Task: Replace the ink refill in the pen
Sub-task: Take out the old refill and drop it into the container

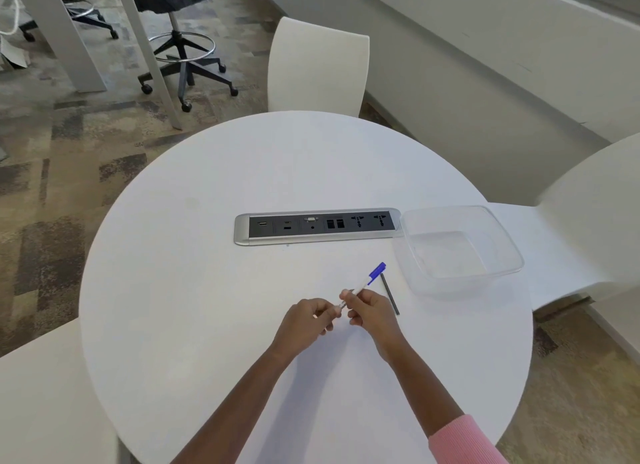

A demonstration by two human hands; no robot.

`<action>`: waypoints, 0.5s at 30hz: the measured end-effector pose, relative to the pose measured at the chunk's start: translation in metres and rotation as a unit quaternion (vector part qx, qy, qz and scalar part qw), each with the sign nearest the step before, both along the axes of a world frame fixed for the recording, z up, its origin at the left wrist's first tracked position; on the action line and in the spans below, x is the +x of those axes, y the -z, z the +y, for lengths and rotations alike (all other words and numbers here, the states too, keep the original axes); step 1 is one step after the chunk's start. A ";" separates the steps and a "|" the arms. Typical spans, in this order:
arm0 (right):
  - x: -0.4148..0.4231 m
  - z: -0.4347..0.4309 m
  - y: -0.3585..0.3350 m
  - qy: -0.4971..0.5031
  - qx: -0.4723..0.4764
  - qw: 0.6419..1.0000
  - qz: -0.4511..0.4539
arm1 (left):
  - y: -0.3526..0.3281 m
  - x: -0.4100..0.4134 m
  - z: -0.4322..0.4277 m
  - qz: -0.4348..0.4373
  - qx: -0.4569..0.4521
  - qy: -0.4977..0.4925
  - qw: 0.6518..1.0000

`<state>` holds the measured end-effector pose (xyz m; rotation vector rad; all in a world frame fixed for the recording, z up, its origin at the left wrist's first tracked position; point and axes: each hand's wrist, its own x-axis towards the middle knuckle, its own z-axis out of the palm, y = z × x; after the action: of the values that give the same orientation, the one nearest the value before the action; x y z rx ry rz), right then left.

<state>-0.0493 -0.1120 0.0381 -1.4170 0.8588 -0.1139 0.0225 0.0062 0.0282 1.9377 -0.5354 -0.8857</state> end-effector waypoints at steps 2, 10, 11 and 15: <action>-0.001 -0.001 0.001 0.027 -0.044 0.999 -0.005 | 0.005 0.001 -0.001 -0.073 0.015 -0.035 0.997; -0.008 0.000 0.002 -0.034 -0.335 0.942 -0.008 | 0.048 0.010 0.014 -0.303 0.208 -0.013 0.930; -0.008 0.000 0.002 -0.049 -0.359 0.932 -0.010 | 0.052 0.012 0.017 -0.313 0.231 -0.004 0.921; -0.007 0.002 -0.002 -0.072 -0.422 0.903 -0.030 | 0.053 0.013 0.027 -0.339 0.230 -0.006 0.912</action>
<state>-0.0566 -0.1099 0.0398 -2.2695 0.6636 -0.4574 0.0360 0.0330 -0.0246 2.6938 -0.7548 -0.3100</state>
